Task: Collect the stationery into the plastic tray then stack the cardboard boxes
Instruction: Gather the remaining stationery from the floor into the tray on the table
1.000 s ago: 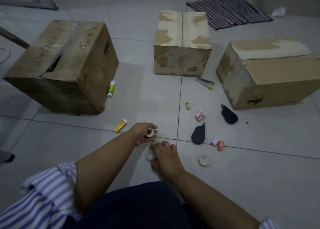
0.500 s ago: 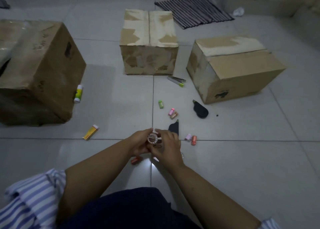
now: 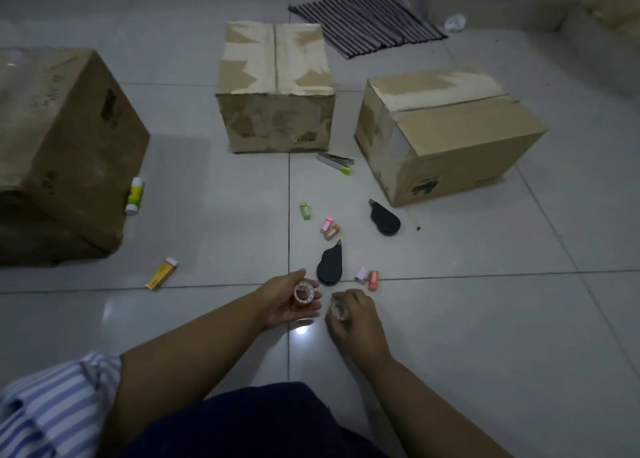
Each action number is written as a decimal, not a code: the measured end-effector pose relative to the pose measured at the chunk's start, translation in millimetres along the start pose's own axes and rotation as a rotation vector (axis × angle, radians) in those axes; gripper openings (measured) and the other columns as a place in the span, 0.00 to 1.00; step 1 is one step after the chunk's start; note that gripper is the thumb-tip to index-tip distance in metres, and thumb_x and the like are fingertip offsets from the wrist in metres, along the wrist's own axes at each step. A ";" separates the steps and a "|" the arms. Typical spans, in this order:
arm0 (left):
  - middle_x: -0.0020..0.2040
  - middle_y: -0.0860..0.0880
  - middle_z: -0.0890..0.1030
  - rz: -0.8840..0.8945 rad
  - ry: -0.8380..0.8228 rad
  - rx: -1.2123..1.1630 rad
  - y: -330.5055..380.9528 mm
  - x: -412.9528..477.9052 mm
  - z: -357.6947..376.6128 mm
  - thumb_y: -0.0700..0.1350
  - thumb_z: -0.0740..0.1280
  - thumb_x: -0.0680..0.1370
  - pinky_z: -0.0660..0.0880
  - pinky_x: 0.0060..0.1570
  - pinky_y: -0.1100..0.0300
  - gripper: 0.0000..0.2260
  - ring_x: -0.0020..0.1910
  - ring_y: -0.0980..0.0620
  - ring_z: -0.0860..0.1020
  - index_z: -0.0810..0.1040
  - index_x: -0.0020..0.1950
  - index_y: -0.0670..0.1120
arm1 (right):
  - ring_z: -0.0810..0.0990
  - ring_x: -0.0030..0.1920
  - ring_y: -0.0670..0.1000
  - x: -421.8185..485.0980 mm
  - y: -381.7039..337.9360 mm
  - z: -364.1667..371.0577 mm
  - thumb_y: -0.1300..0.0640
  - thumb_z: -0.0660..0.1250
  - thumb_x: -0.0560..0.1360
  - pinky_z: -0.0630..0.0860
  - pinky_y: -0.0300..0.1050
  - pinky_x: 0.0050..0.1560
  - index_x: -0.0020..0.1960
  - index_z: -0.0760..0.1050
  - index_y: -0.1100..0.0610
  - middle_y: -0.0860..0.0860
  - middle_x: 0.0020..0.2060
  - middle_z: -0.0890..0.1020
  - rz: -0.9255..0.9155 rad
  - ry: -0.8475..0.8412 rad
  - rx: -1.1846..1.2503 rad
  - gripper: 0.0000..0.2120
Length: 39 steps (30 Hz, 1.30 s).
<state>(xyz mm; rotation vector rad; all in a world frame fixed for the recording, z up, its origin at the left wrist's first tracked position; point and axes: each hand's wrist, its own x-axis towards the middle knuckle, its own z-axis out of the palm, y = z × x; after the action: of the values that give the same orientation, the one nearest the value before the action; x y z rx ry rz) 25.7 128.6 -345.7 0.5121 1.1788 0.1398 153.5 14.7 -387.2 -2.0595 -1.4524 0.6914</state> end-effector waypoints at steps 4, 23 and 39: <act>0.44 0.39 0.82 -0.004 -0.012 -0.067 1.1 0.3 0.9 0.50 0.53 0.82 0.79 0.49 0.49 0.18 0.44 0.44 0.80 0.75 0.52 0.38 | 0.72 0.57 0.44 13.0 -37.4 -9.4 0.54 0.68 0.74 0.70 0.33 0.56 0.62 0.73 0.55 0.50 0.58 0.75 -0.016 0.122 0.212 0.17; 0.35 0.41 0.82 0.073 -0.018 -0.226 5.0 -6.0 7.1 0.50 0.53 0.82 0.81 0.34 0.57 0.20 0.36 0.47 0.80 0.76 0.46 0.38 | 0.70 0.55 0.50 32.6 -7.8 -34.8 0.61 0.64 0.76 0.60 0.26 0.45 0.61 0.73 0.59 0.53 0.56 0.75 0.165 0.355 0.127 0.14; 0.37 0.41 0.82 0.085 0.024 -0.221 1.9 -3.7 0.3 0.50 0.56 0.82 0.80 0.38 0.56 0.18 0.40 0.46 0.80 0.77 0.46 0.38 | 0.73 0.48 0.55 41.6 30.8 -40.3 0.68 0.64 0.71 0.66 0.41 0.46 0.54 0.74 0.64 0.60 0.50 0.76 0.311 0.254 0.089 0.12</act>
<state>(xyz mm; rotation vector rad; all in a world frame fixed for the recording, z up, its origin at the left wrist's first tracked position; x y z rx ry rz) 24.8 128.8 -341.6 0.3662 1.1491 0.3458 213.7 40.4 -382.8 -2.2321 -0.9564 0.5745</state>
